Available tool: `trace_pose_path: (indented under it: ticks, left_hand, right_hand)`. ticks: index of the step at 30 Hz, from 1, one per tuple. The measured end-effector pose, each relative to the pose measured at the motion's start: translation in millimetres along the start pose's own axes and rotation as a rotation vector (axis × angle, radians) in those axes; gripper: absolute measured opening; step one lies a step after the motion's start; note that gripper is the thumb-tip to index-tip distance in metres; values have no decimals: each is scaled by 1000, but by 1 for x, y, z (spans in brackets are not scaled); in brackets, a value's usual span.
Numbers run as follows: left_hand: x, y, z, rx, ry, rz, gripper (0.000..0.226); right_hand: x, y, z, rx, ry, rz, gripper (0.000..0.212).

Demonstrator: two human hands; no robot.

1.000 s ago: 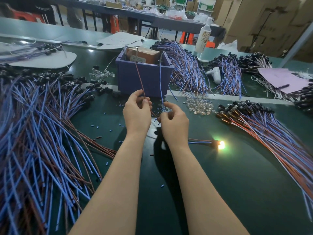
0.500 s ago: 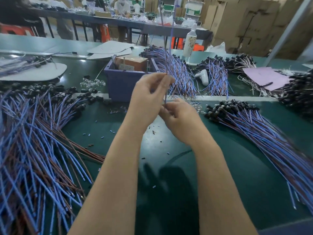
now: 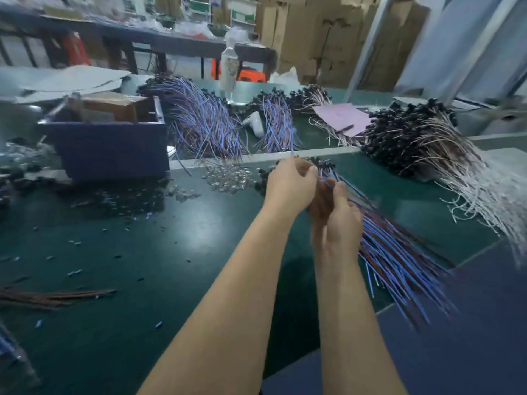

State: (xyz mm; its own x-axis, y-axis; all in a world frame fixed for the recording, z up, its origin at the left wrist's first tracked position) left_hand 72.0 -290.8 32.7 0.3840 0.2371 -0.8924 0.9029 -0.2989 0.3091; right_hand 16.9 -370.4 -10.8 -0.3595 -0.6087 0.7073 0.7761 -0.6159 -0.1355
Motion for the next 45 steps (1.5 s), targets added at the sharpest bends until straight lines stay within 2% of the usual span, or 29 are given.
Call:
trace_pose_path:
  ticks: [3,7,9,12,15,18,21,24,26,29,32,37,39,41,44,45]
  left_hand:
    - [8,2,39,44,52,26,28]
    - [41,2,87,270,224,-24,38]
    - [55,4,95,291,280,-67,41]
    - [66,9,95,252,272,-129,44]
    - [66,8,91,216,244,-115,38]
    - [65,4,76,151,58,-98,31]
    - [68,-1,35,-46,-147,-157,21]
    - [73,-13,-24,-258,-303,-183,17]
    - [74,-24,-71,-429,-362,-190,20]
    - [78,-46,-144,-698,-444,-189,16]
    - [85,-70,-202,-893,-499,-215,14]
    - [96,-105,-275,-1127,-485,-226,19]
    - [98,-112,-291,-1177,-462,-222,20]
    - [98,-116,-299,-1199,-457,-206,17]
    - [97,-117,-299,-1203,-467,-188,17]
    - [96,-117,-298,-1205,-471,-183,17]
  right_hand:
    - [-9,10,-29,-79,80,186,32]
    - [-15,21,-57,-203,-64,397,44]
    - [-13,24,-59,-199,-63,449,50]
    - [-14,26,-60,-196,73,458,44]
    - [-16,23,-59,-208,201,425,37]
    - [-20,19,-52,-200,142,389,32]
    - [-35,7,-32,-136,6,396,20]
    - [-61,-6,-2,-31,-192,369,20]
    - [-83,-16,26,95,-415,335,19]
    - [-123,-43,74,358,-808,230,13]
    - [-159,-78,117,612,-1172,46,11]
    - [-223,-147,170,1079,-1554,-29,11]
    - [-245,-166,177,1230,-1644,-33,28]
    - [-256,-175,176,1261,-1612,10,43]
    - [-257,-177,174,1207,-1340,187,24]
    - [-255,-175,176,1217,-1338,140,14]
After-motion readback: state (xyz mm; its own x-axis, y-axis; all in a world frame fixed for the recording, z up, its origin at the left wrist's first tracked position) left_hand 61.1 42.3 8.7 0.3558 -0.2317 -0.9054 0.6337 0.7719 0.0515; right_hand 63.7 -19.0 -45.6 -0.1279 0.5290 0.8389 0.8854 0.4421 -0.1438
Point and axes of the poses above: each hand's wrist, its own y-axis towards the middle knuckle, its own z-axis out of the palm, x = y × z, the point moved 6 cm from there along y, towards the middle knuckle, and after that the axes turned 7 degrees about z, right-handed, at the moved point
